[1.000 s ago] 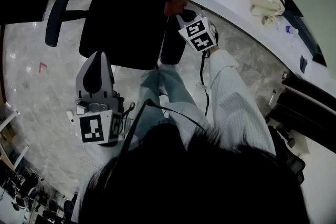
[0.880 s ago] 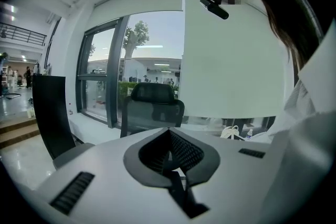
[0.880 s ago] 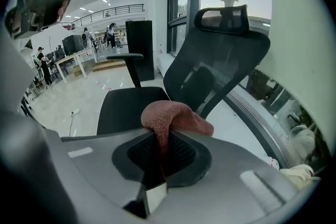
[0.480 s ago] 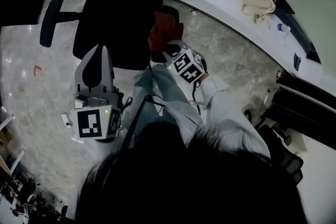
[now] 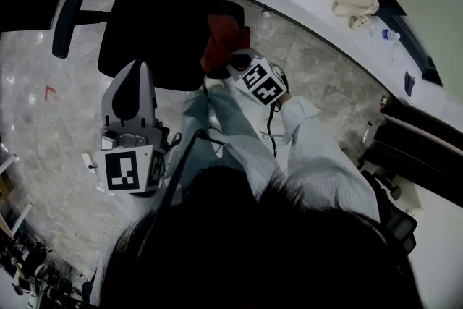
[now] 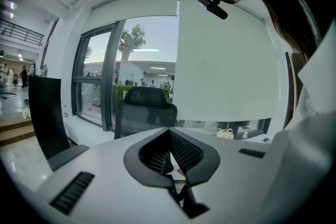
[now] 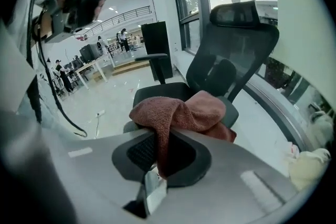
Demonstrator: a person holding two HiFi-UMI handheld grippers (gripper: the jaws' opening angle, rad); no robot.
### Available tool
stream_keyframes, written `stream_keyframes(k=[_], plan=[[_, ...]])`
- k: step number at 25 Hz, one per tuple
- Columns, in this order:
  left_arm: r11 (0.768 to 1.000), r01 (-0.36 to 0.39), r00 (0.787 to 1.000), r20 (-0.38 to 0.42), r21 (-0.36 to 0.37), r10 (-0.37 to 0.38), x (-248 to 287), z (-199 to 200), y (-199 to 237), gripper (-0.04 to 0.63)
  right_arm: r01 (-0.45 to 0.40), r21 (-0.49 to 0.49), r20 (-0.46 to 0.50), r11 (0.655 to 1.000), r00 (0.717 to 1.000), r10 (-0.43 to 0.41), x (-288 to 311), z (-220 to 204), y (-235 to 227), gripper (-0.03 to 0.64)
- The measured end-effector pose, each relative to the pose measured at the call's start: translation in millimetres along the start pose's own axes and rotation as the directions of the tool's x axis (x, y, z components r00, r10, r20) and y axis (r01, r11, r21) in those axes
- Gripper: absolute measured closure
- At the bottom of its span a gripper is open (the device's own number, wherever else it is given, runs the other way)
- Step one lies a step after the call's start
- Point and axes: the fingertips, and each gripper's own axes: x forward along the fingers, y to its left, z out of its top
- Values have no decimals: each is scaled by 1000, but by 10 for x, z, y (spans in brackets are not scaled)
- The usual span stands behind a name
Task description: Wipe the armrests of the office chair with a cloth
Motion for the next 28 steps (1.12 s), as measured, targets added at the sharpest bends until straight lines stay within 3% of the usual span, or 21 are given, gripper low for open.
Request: stream_keyframes(k=[7, 11, 15, 18, 24, 28], plan=[[996, -86, 996, -13, 14, 86, -322, -135, 330, 592, 168, 120, -28, 978, 986, -165, 225, 253, -1094, 594], [994, -111, 994, -12, 7, 111, -429, -161, 433, 592, 244, 212, -56, 946, 970, -238, 283, 336, -1389, 592], [994, -106, 994, -3, -2, 106, -416, -152, 473, 592, 205, 200, -61, 958, 979, -196, 266, 306, -1066, 594], [995, -97, 994, 50, -11, 98, -302, -5, 434, 591, 131, 146, -45, 981, 991, -125, 173, 197, -544, 592], [999, -32, 998, 61, -1, 32, -162, 78, 229, 592, -15, 58, -46, 998, 999, 17, -50, -91, 437, 594], [1000, -1, 999, 46, 7, 0, -137, 45, 95, 592, -67, 51, -59, 996, 996, 70, -113, -194, 608, 592]])
